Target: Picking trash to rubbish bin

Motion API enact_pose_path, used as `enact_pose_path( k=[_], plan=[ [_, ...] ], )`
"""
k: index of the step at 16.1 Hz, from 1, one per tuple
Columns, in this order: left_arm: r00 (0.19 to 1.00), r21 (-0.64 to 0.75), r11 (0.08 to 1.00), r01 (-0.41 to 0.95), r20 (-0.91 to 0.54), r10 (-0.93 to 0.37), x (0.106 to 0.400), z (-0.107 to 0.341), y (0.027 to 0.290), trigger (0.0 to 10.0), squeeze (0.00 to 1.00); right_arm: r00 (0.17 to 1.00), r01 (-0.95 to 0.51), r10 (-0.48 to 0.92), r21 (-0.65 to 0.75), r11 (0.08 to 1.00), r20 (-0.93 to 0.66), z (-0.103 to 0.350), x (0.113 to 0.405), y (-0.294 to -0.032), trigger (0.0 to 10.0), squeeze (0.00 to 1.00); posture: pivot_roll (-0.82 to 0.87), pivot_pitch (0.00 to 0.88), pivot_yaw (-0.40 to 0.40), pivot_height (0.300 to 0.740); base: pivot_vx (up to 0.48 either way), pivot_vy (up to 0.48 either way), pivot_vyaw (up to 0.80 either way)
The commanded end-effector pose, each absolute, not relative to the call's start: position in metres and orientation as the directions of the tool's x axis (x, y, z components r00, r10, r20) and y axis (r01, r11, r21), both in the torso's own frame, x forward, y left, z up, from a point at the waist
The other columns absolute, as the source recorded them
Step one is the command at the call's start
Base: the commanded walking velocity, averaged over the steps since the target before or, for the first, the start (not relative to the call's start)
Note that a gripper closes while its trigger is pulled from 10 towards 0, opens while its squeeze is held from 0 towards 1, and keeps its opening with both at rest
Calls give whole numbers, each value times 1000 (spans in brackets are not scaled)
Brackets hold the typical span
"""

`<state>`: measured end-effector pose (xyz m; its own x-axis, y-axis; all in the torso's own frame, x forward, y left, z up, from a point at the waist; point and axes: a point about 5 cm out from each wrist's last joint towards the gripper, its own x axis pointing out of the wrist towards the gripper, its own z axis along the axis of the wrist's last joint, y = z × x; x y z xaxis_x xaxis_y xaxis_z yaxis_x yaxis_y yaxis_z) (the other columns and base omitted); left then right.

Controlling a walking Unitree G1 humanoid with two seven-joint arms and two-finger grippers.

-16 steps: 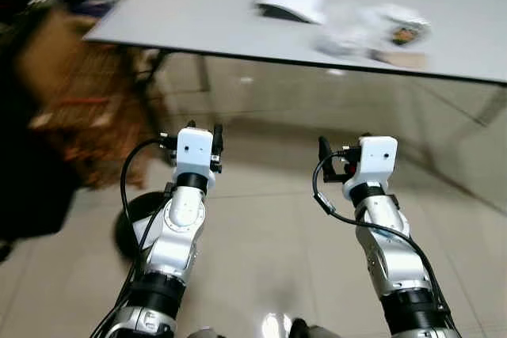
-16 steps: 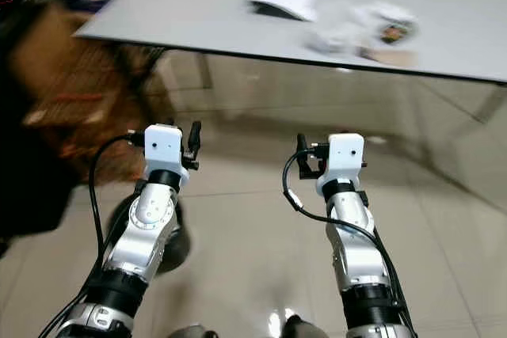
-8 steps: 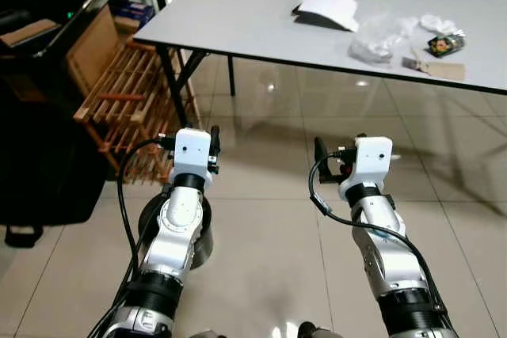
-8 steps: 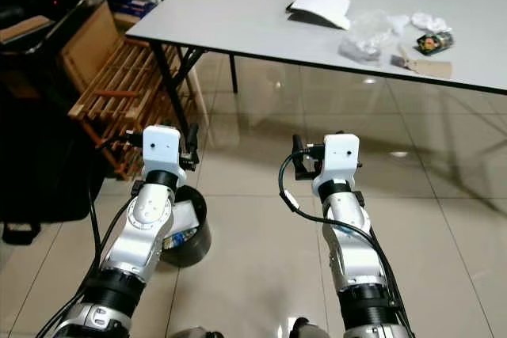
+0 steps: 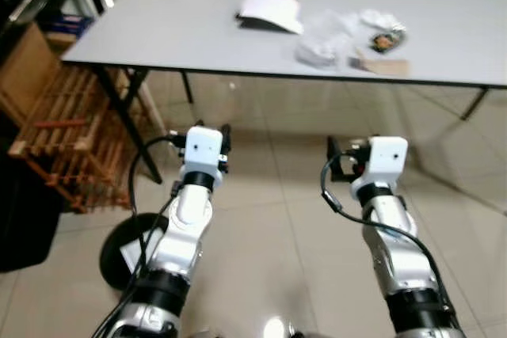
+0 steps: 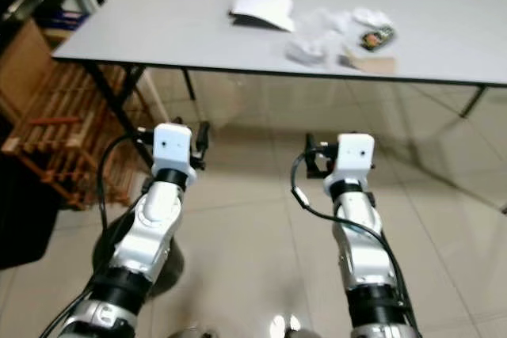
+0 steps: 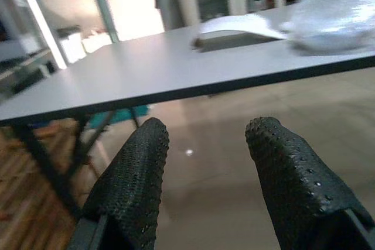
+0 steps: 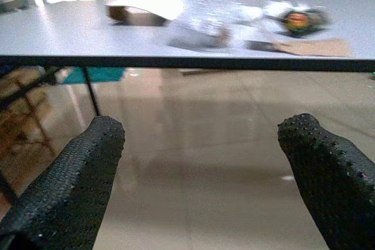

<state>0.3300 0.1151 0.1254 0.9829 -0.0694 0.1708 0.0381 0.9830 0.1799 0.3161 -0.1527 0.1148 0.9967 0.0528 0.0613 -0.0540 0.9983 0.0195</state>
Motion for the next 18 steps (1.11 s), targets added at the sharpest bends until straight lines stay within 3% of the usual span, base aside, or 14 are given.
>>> enact_pose_path(
  k=[1,18],
  plan=[
    [988,181,984,6,150,-34,329,121,123,10000,0,995,-77,75,21,997,67,116,317,-146,10000,0,-59,113,49,740,341,0,0],
    [986,171,985,11,161,-39,330,124,122,10000,0,994,-81,79,25,996,69,116,316,-144,10000,0,-62,112,48,740,337,0,0]
  ],
)
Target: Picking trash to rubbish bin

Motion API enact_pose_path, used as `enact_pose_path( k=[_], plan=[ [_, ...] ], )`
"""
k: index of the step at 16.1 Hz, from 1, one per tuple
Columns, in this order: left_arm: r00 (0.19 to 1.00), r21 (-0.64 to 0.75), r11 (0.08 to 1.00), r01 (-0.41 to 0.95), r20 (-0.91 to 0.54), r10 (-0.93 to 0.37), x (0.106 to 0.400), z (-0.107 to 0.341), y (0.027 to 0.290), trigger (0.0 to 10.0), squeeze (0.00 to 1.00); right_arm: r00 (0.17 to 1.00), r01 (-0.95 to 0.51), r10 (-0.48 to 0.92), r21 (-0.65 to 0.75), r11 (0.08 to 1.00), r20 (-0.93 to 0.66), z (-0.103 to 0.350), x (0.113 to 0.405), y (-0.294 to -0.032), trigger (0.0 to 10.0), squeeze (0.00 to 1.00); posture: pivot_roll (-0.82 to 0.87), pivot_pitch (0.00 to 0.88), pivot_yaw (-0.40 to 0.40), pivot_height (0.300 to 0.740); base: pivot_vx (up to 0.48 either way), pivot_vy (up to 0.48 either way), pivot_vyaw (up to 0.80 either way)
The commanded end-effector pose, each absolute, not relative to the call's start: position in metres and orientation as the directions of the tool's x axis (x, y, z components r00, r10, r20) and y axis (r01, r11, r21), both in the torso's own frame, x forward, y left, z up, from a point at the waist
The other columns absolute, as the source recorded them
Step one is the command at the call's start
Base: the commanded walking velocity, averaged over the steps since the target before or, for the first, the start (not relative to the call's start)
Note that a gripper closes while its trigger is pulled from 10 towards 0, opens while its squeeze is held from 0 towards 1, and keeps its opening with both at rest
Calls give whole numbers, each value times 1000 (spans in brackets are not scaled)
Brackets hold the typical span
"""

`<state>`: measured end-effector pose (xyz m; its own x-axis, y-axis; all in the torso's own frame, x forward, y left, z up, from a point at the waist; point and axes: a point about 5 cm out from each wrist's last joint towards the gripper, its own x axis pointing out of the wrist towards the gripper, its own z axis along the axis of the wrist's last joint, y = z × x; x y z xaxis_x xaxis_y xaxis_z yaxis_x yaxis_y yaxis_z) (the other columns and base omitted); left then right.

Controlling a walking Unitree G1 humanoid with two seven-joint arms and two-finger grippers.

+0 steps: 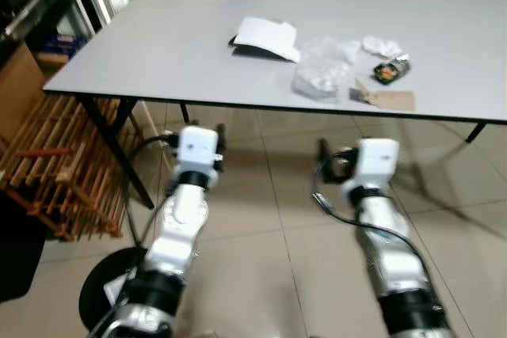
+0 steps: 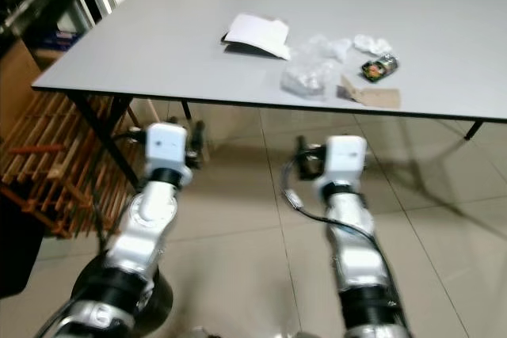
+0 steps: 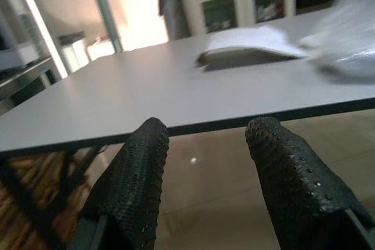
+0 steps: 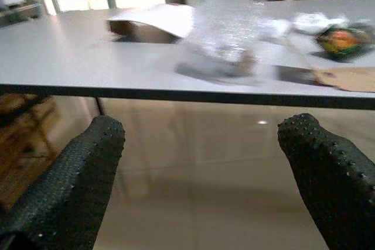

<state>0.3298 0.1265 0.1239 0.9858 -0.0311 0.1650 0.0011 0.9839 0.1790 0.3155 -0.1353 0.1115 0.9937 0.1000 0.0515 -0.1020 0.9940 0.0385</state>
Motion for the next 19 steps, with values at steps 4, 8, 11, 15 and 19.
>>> enact_pose_path(
  k=[4,8,11,15,19],
  plan=[
    [986,166,986,7,161,-34,330,125,122,10000,0,994,-80,78,21,997,70,116,317,-145,10000,0,-61,115,47,740,290,0,0],
    [987,166,986,6,160,-33,330,125,122,10000,0,994,-84,83,18,996,74,117,317,-145,10000,0,-61,116,47,740,280,0,0],
    [987,166,986,6,160,-33,330,125,122,10000,0,994,-86,85,17,996,71,116,317,-145,10000,0,-61,117,47,740,277,0,0],
    [987,172,985,0,156,-27,331,125,124,10000,0,995,-79,76,41,996,63,115,317,-145,10000,0,-59,119,48,740,382,0,0],
    [989,177,984,4,148,-30,330,124,124,10000,0,994,-80,77,31,996,75,116,316,-145,10000,0,-61,121,50,740,301,0,-600]
  ],
)
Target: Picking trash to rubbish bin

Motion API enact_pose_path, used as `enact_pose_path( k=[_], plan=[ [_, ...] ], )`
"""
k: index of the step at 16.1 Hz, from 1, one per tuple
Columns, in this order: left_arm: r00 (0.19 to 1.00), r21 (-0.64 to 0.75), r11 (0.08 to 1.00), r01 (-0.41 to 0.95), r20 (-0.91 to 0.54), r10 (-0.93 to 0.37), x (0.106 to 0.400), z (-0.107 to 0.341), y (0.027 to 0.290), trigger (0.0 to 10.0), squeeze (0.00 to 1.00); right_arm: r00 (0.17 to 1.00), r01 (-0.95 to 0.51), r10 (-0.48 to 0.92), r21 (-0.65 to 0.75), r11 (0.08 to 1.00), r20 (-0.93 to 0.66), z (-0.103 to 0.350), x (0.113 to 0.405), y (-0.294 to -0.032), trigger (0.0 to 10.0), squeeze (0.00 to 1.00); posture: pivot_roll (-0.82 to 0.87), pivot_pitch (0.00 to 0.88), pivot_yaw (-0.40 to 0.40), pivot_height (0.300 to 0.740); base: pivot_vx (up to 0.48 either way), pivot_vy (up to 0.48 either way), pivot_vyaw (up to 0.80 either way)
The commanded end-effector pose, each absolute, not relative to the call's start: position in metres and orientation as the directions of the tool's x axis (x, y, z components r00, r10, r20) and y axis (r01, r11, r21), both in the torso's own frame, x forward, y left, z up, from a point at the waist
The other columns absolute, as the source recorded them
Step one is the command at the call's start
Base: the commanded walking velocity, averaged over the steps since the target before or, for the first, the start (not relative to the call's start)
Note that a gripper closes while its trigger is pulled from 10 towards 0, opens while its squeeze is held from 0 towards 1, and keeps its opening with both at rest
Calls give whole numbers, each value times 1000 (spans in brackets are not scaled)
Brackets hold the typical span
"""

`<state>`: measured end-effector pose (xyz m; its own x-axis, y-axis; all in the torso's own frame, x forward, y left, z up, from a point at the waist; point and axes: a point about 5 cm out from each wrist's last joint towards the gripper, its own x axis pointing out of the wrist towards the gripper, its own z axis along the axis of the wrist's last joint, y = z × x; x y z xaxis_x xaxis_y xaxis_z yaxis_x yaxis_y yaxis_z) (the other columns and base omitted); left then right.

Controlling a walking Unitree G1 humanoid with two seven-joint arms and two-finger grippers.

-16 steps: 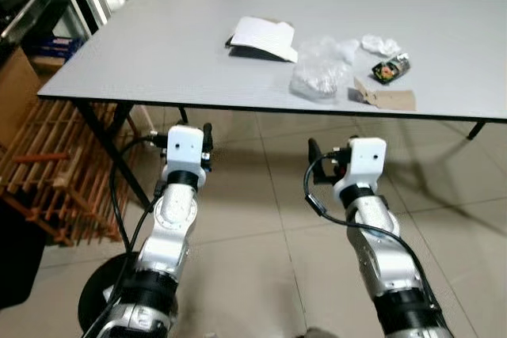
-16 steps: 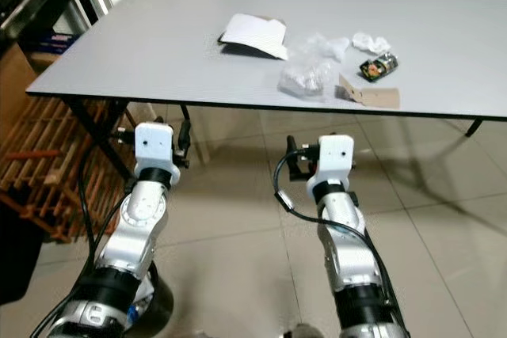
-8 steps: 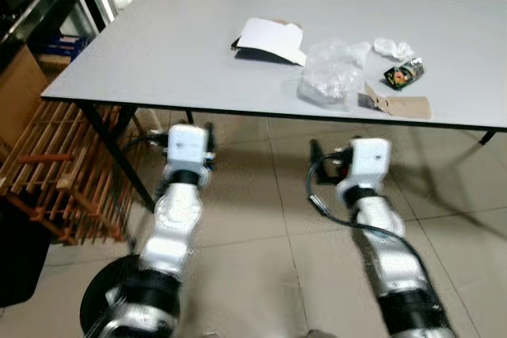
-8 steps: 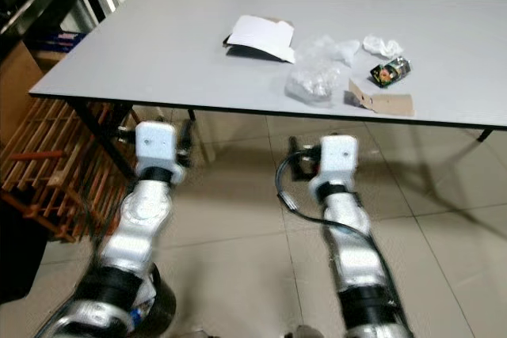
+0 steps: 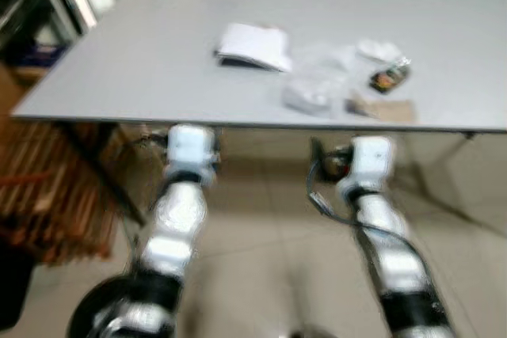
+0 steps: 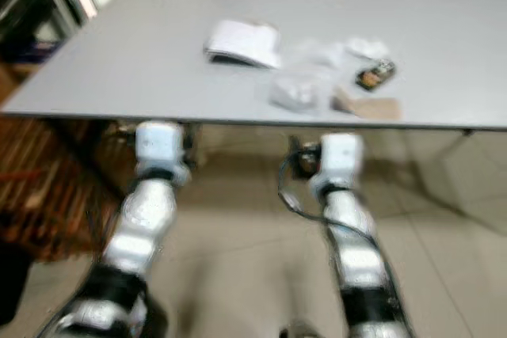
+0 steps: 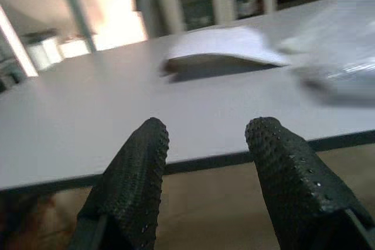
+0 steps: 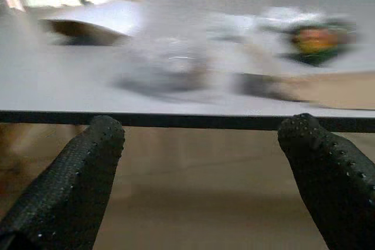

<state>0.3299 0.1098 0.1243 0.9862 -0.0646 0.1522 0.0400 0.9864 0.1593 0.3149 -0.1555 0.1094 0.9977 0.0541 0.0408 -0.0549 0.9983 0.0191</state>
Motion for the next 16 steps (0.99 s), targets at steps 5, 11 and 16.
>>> enact_pose_path(
  k=[5,11,16],
  plan=[
    [989,178,984,1,148,-28,331,124,124,10000,0,995,-80,77,37,996,70,115,317,-144,10000,0,-56,116,51,740,326,0,0],
    [989,179,984,7,147,-33,331,123,124,10000,0,994,-86,83,36,996,70,115,317,-142,10000,0,-61,104,54,740,343,0,0],
    [989,178,984,10,146,-36,331,123,123,10000,0,994,-91,88,36,995,69,114,317,-141,10000,0,-61,99,56,740,302,0,0]
  ],
)
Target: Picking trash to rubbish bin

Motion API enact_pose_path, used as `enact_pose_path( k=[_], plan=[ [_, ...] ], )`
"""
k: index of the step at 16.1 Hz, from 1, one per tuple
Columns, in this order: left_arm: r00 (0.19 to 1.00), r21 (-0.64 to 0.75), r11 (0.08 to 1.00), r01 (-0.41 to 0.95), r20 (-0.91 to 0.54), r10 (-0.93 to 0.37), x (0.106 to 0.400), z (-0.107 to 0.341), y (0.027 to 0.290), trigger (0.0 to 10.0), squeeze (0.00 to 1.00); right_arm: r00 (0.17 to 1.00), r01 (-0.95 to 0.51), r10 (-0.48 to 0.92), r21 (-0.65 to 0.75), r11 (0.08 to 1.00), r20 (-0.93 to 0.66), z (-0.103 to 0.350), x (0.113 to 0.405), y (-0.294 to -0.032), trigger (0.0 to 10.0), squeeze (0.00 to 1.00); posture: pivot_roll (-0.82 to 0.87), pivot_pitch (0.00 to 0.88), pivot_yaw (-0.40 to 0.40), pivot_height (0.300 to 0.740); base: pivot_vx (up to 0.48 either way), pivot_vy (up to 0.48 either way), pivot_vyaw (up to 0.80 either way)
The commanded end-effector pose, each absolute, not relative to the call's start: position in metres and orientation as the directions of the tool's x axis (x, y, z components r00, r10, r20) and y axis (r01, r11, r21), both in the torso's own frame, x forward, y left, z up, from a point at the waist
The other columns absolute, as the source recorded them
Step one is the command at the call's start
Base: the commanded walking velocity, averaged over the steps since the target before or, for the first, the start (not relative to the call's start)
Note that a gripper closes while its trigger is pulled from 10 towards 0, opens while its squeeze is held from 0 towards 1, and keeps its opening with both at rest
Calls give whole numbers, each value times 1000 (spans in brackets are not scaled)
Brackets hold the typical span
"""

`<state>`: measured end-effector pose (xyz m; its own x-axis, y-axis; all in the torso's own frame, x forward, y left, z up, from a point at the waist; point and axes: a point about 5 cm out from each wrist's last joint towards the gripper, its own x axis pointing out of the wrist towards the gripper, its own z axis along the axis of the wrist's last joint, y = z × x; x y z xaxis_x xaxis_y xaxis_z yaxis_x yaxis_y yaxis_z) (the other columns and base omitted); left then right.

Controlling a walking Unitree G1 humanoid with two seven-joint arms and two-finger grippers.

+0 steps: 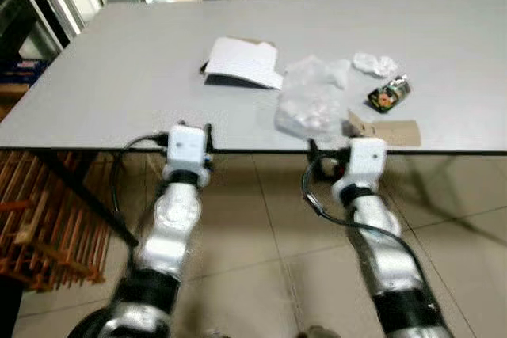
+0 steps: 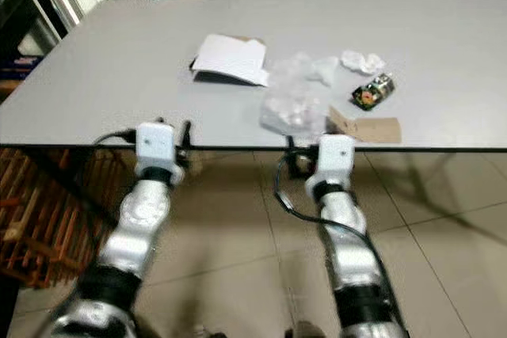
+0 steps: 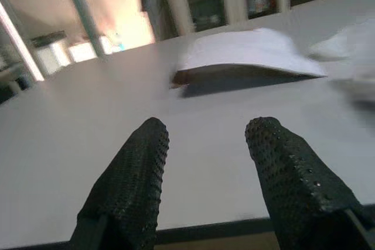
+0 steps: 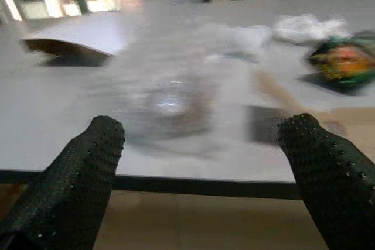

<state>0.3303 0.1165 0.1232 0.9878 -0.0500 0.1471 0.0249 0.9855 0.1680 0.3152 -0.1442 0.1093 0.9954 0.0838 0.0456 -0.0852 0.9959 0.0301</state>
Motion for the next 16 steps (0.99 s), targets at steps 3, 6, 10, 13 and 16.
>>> enact_pose_path(
  k=[3,6,10,13,16],
  plan=[
    [989,178,984,14,145,-40,331,123,123,10000,0,994,-92,89,36,995,69,114,317,-140,10000,0,-61,104,55,740,385,0,0],
    [989,177,984,14,145,-40,331,124,122,10000,0,994,-94,91,34,995,66,114,316,-140,10000,0,-59,108,54,740,305,0,0],
    [989,175,984,12,145,-38,331,124,122,10000,0,994,-95,93,32,995,64,114,317,-140,10000,0,-59,113,51,740,301,0,0],
    [989,174,985,12,146,-37,331,125,122,10000,0,994,-94,92,30,995,64,114,317,-140,10000,0,-59,114,51,740,341,0,0],
    [989,173,985,12,145,-37,331,125,122,10000,0,994,-94,92,29,995,65,115,317,-141,10000,0,-60,116,51,740,303,0,0]
  ],
)
